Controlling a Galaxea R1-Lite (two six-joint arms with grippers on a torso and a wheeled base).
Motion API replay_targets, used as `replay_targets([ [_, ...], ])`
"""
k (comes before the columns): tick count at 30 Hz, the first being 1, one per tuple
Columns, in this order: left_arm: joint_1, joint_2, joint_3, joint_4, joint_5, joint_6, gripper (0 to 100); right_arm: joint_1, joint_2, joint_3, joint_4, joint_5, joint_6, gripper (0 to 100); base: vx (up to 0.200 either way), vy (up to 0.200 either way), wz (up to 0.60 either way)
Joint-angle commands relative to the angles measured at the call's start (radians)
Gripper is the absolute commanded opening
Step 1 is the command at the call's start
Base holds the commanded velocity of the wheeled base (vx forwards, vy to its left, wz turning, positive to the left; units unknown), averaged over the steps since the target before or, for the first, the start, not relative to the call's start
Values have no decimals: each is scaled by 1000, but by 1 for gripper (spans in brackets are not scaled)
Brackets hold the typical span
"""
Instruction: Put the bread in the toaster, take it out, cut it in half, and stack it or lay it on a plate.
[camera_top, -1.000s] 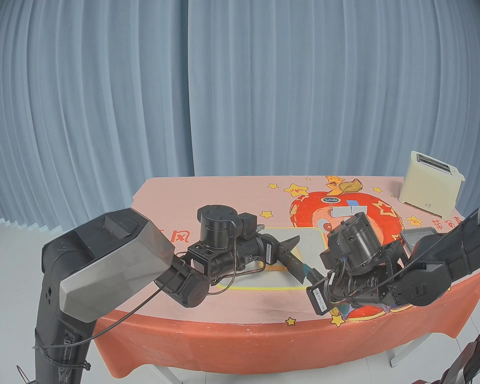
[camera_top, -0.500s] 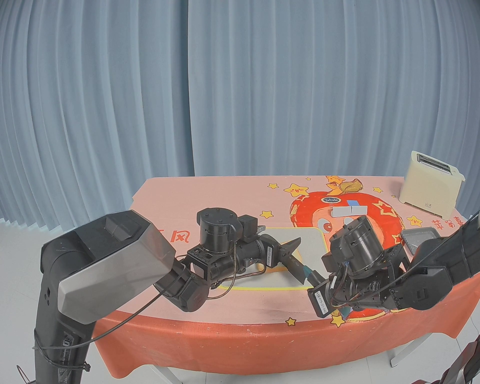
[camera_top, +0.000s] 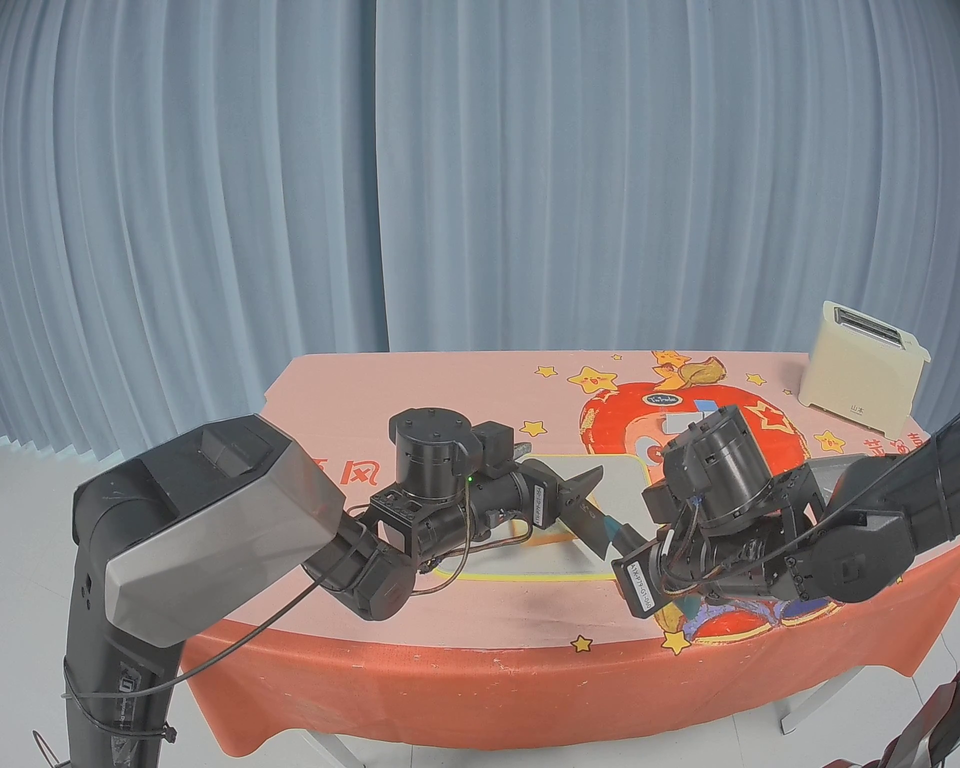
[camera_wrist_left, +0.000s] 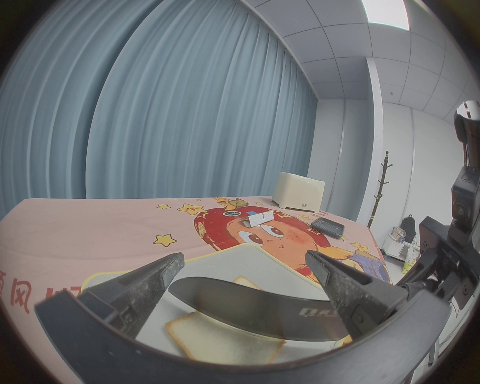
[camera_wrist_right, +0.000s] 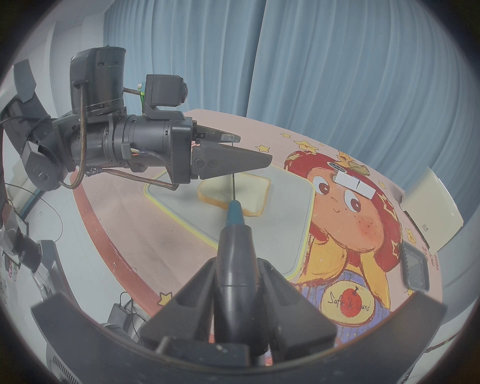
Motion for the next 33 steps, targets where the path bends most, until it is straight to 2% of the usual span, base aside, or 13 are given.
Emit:
replay_targets([
  [1,0,-1,0,2,0,-1,100,2,2,26,-13,1,0,0,0,0,0],
  [16,3,-10,0,-1,0,1,100,13,14,75,-25,4,3,0,0,0,0],
  [21,51,-7,-52,7,-5,-4,100,15,13,72,-25,2,3,0,0,0,0],
  [24,65,9,-90,46,-5,-45,100,16,13,73,-24,2,1,0,0,0,0],
  [26,65,16,-92,72,-5,-60,100,16,13,73,-25,2,1,0,0,0,0],
  [33,49,18,-73,68,-5,-60,100,16,14,68,-25,2,1,0,0,0,0],
])
